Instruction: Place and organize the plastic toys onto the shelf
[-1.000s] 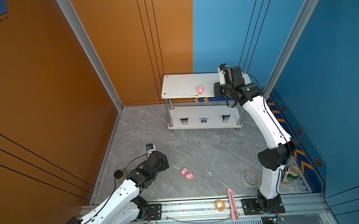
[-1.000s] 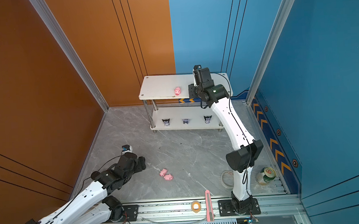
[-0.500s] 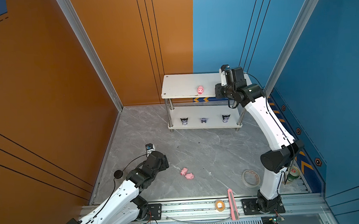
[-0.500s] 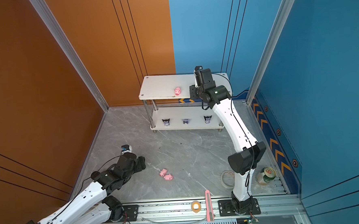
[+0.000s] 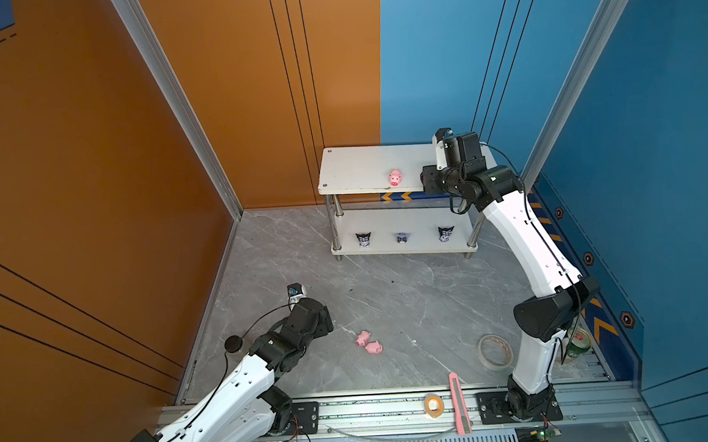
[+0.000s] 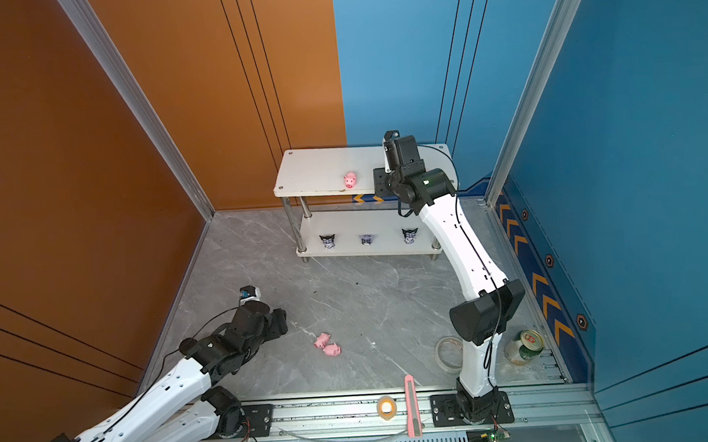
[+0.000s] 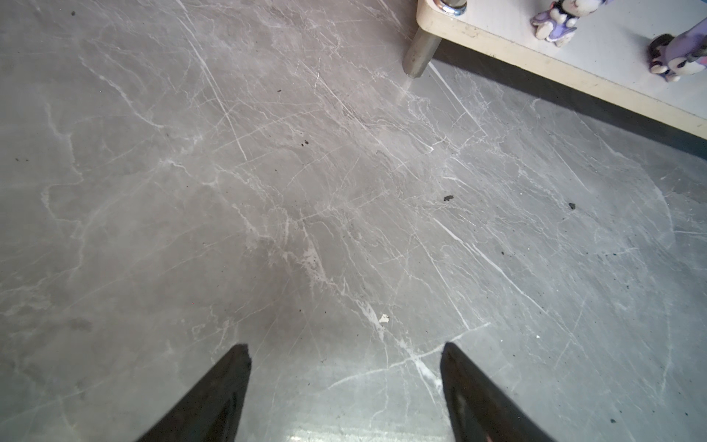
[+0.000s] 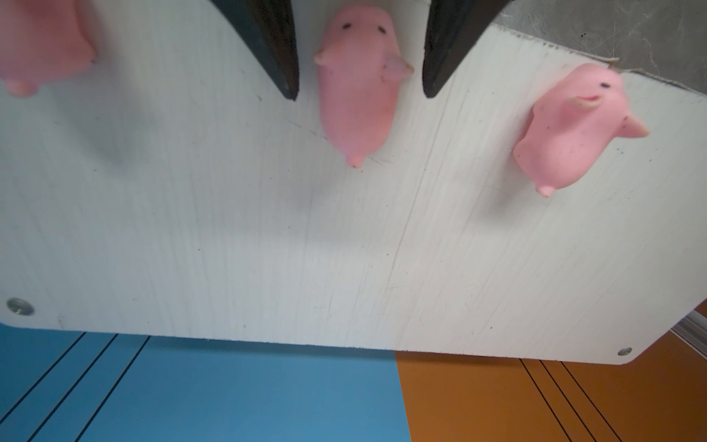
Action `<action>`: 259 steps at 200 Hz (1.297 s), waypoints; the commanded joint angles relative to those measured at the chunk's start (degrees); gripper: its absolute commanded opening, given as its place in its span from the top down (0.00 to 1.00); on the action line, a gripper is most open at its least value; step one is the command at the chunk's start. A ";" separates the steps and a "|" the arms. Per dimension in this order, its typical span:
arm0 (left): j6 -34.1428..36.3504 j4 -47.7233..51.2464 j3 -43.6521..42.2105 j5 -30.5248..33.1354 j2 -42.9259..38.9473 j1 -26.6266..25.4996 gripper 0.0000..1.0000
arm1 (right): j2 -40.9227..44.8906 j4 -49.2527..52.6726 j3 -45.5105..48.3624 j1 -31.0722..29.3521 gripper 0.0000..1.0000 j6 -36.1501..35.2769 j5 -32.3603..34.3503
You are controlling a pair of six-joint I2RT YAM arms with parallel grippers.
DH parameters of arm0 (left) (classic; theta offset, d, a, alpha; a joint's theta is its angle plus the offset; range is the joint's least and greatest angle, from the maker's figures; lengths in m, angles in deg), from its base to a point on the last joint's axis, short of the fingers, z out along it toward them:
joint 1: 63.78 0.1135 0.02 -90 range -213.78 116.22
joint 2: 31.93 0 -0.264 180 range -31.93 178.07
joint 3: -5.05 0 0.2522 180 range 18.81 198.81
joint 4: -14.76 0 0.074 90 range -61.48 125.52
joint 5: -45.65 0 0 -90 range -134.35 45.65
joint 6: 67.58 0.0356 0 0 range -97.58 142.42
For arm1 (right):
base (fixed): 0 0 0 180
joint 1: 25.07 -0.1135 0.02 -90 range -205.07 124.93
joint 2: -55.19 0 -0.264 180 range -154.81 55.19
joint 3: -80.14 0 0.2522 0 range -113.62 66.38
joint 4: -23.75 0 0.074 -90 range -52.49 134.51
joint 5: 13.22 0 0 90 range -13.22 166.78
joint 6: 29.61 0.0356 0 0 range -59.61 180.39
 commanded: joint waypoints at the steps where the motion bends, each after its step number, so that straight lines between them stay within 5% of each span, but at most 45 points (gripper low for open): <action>1: 0.06 0.73 0.68 -0.76 -0.47 0.43 0.20 | 1.06 1.47 -1.23 0.31 0.45 0.60 -0.19; 82: -0.08 1.95 -0.43 -0.75 -3.01 0.54 0.20 | 10.77 1.79 2.15 -1.80 0.35 0.31 1.45; 121: -0.20 3.54 -0.73 -0.71 -4.88 0.52 0.21 | 23.51 -3.42 18.82 -7.33 0.36 0.38 4.44; 155: -0.81 3.62 -1.63 -2.89 -5.20 -0.17 0.35 | 34.43 -8.56 37.93 -16.40 0.58 0.48 6.18; 189: -2.54 3.62 -3.00 -0.76 -4.81 -6.53 0.35 | 38.30 -10.66 52.39 -24.88 0.74 3.34 5.05; 229: -6.69 3.61 -5.65 3.52 -5.06 -15.31 0.32 | 35.78 -17.52 66.60 -28.84 0.86 5.56 -6.22; 259: -8.90 2.47 -7.02 4.69 -4.93 -17.07 0.44 | 27.66 -20.51 70.09 -35.43 0.88 6.33 -10.04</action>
